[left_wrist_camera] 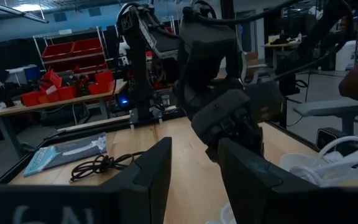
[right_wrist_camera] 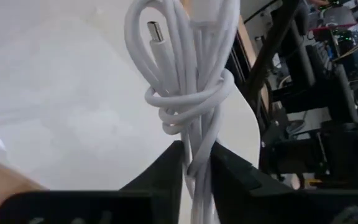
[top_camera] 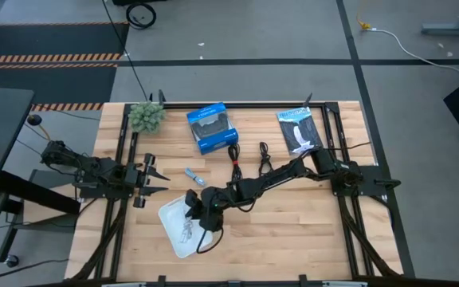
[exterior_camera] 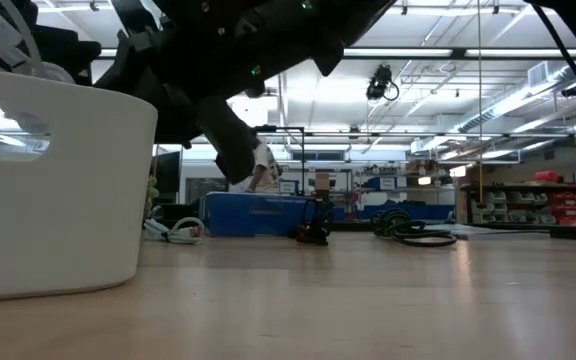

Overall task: Pick and place USB-C Cables
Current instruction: Put the white charger cable into the white basket, then put the blue charger cable into the white basket

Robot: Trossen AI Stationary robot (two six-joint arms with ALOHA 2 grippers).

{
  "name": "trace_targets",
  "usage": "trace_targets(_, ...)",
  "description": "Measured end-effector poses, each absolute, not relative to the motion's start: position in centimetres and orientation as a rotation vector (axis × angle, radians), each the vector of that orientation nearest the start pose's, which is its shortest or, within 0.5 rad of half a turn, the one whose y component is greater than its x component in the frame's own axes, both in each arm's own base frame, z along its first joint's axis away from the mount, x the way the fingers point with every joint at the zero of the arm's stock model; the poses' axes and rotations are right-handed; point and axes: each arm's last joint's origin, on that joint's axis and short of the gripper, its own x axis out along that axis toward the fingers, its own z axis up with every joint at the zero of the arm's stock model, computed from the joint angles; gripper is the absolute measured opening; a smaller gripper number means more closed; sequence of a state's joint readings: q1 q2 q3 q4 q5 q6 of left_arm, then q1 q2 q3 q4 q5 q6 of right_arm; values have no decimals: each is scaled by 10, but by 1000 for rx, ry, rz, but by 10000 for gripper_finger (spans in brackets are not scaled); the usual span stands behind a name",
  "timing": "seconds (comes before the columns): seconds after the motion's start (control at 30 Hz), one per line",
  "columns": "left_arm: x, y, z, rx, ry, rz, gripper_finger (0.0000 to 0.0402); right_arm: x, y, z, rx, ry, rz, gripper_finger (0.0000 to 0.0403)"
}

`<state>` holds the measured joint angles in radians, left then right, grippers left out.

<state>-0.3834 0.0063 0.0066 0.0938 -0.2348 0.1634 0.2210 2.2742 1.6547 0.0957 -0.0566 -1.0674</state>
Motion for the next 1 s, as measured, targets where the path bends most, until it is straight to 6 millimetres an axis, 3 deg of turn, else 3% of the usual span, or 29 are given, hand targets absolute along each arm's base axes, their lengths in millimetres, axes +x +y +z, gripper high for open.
trace_targets(0.2, 92, -30, 174, 134, -101, -141, 142, 493, 115, 159, -1123, 395, 517, 144)
trace_targets(0.37, 92, -30, 174, 134, -101, -141, 142, 491, 117, 162, -1175, 466, 399, 186)
trace_targets(0.57, 92, -30, 174, 134, -102, -141, 142, 484, 118, 195, -1114, 445, 322, 198)
trace_targets(0.77, 92, -30, 174, 134, -102, -141, 142, 481, 85, 233, -891, 429, 175, 197)
trace_targets(0.9, 92, -30, 174, 134, -102, -141, 142, 481, 61, 222, -777, 515, 49, 196)
trace_targets(1.0, 92, -30, 174, 134, -102, -141, 142, 477, 43, 206, -630, 549, 50, 196)
